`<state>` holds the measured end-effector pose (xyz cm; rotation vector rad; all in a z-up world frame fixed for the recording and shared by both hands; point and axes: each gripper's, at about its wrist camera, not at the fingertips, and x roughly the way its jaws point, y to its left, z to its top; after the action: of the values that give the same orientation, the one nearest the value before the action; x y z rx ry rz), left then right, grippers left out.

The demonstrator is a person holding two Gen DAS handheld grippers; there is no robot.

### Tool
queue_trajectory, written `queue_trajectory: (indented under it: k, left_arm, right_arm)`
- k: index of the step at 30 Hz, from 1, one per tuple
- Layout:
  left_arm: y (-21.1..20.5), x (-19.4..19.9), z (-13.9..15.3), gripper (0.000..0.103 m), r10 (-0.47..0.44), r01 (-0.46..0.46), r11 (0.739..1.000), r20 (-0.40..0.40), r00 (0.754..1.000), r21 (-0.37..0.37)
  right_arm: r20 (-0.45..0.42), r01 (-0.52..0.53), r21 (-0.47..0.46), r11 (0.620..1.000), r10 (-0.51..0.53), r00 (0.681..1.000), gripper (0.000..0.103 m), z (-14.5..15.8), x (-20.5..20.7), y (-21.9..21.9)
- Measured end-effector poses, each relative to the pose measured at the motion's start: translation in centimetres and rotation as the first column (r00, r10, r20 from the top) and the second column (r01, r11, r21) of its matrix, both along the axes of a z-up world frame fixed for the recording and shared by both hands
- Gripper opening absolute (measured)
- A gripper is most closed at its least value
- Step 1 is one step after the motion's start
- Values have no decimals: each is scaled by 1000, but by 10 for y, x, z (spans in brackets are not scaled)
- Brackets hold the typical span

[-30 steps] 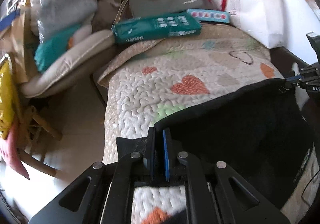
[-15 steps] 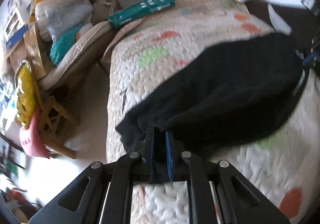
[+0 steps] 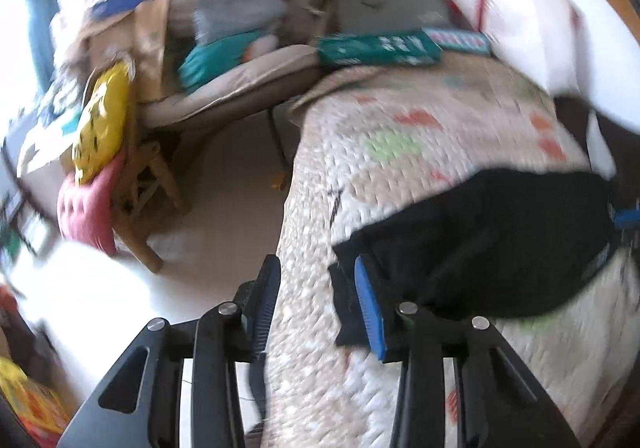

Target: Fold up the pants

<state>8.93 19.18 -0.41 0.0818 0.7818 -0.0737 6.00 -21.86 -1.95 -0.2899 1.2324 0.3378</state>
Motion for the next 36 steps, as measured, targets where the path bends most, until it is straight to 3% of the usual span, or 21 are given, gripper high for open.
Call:
queue_trajectory:
  k: [2, 5, 7, 9, 12, 16, 19, 23, 24, 25, 26, 28, 29, 34, 36]
  left_arm:
    - [-6, 14, -5, 38, 48, -49, 998, -24, 999, -39]
    - [-14, 33, -19, 38, 153, -154, 988, -44, 987, -14]
    - [-3, 38, -27, 38, 211, -216, 974, -63, 975, -74]
    - [26, 39, -35, 39, 282, -296, 940, -103, 954, -170]
    - [73, 35, -42, 39, 409, -428, 878, -127, 904, -215]
    - [127, 23, -33, 39, 567, -575, 767, -119, 815, -286]
    - [141, 14, -25, 40, 629, -622, 722, -88, 772, -303]
    - [141, 11, -23, 40, 633, -625, 707, -101, 768, -331]
    - [141, 10, -23, 40, 634, -628, 702, -106, 766, -336]
    - [143, 10, -22, 40, 638, -631, 695, -109, 762, -345]
    - [145, 8, -22, 40, 644, -634, 685, -109, 757, -359]
    - [150, 4, -19, 40, 662, -643, 662, -102, 742, -385]
    - [155, 3, -16, 40, 671, -648, 652, -97, 735, -393]
    - [164, -5, -13, 43, 718, -675, 608, -73, 692, -418]
    - [165, -5, -13, 45, 724, -679, 598, -76, 686, -427]
  right_arm:
    - [47, -30, 14, 999, 29, 998, 60, 4, 2, 23]
    - [99, -84, -7, 996, 84, 992, 60, 5, 2, 64]
    - [110, -137, 32, 990, 133, 985, 60, 7, 7, 96]
    - [123, -200, 81, 976, 189, 974, 59, 13, 12, 129]
    - [148, -290, 127, 948, 271, 951, 59, 19, 23, 176]
    - [152, -374, 131, 918, 354, 923, 59, 9, 36, 255]
    - [139, -422, 68, 904, 411, 901, 65, -12, 31, 302]
    - [118, -462, -116, 880, 474, 873, 69, -51, 15, 345]
    - [101, -458, -149, 876, 474, 874, 67, -59, 14, 347]
    - [96, -441, -170, 881, 460, 883, 51, -66, 13, 349]
    - [105, -418, -171, 892, 438, 893, 43, -66, 14, 346]
    - [104, -370, -126, 921, 383, 918, 26, -59, 22, 342]
    - [101, -344, -86, 935, 352, 931, 22, -54, 28, 340]
    - [71, -252, 38, 967, 249, 966, 21, -50, 46, 344]
    - [53, -204, 101, 974, 200, 978, 29, -54, 54, 346]
